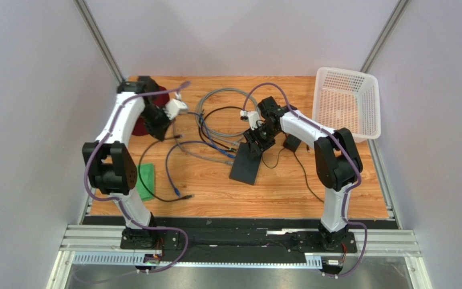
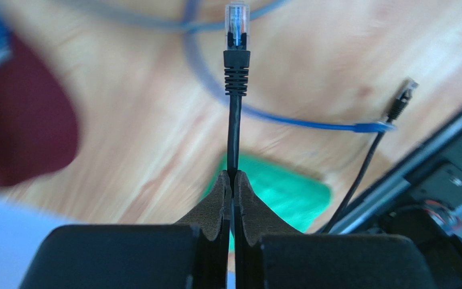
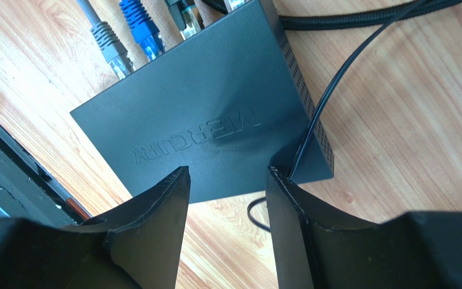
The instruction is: Pull the plug from the switch port
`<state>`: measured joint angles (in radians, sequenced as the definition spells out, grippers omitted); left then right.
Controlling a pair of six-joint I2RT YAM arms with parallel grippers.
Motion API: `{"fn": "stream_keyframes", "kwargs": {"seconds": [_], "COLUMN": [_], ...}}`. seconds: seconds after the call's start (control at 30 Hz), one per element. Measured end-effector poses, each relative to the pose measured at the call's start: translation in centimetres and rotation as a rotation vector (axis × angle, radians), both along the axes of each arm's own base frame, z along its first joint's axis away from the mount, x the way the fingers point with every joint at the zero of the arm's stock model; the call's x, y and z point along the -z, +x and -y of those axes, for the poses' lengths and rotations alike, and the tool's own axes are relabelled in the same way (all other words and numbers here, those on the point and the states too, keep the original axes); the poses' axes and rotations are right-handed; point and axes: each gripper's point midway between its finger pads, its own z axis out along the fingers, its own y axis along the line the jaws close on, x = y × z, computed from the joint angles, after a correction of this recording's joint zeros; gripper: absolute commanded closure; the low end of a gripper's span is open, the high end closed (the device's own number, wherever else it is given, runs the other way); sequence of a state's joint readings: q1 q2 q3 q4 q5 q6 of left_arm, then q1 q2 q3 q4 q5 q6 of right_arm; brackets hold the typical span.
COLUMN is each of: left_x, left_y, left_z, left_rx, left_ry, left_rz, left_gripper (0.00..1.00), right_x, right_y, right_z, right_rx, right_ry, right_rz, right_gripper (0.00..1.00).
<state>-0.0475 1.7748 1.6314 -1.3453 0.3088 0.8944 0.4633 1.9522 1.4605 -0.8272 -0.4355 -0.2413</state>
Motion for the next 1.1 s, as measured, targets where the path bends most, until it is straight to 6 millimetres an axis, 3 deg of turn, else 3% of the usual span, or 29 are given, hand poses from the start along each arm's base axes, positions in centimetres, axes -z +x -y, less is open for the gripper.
{"fn": "stream_keyframes", "kwargs": {"seconds": [0.2,0.27,0.4,0.43,0.57,0.83,0.87,0.9,0.97,1.1], "left_x": [-6.1,-6.8,-7.5,-7.3,-6.2,-4.5,-4.4,-4.3,-3.8,-2.5], "left_y": [6.4,8.0,13.4,14.6,15.8,17.7,17.9,18.1,18.4,18.3], "left_z": [-10.0,-11.7,-14.1,-14.5,-13.9,-13.1,-13.3,-13.7,-14.3,-14.6], "left_rx": [-0.293,-0.355,-0.503,-0.545,-0.659,-0.767,-0.778,-0.794,-0.821,-0.832], "left_ry": [0.076,0.081,0.004,-0.022,-0.126,-0.181,-0.168,-0.152,-0.115,-0.081], "left_rz": [0.248,0.273,0.335,0.344,0.310,0.315,0.322,0.332,0.345,0.350], "left_gripper": [1.00,1.00,1.00,1.00,0.99,0.68,0.60,0.44,0.37,0.39], "right_x": [-0.3,-0.3,-0.3,-0.3,-0.3,-0.2,-0.2,-0.2,-0.1,-0.1], "right_y": [-0.2,-0.2,-0.2,-0.2,-0.1,0.0,0.0,0.1,0.1,0.2], "right_z": [0.1,0.1,0.1,0.1,0.2,0.4,0.5,0.5,0.6,0.7], "right_rx": [-0.002,-0.002,-0.002,-0.001,0.000,-0.008,-0.009,-0.009,-0.010,-0.014], "right_ry": [0.003,0.003,0.002,0.002,-0.003,-0.016,-0.018,-0.020,-0.022,-0.030], "right_rz": [0.009,0.008,0.008,0.009,0.012,0.024,0.026,0.027,0.029,0.035], "right_gripper": [0.46,0.46,0.46,0.46,0.46,0.46,0.45,0.45,0.45,0.45]}}
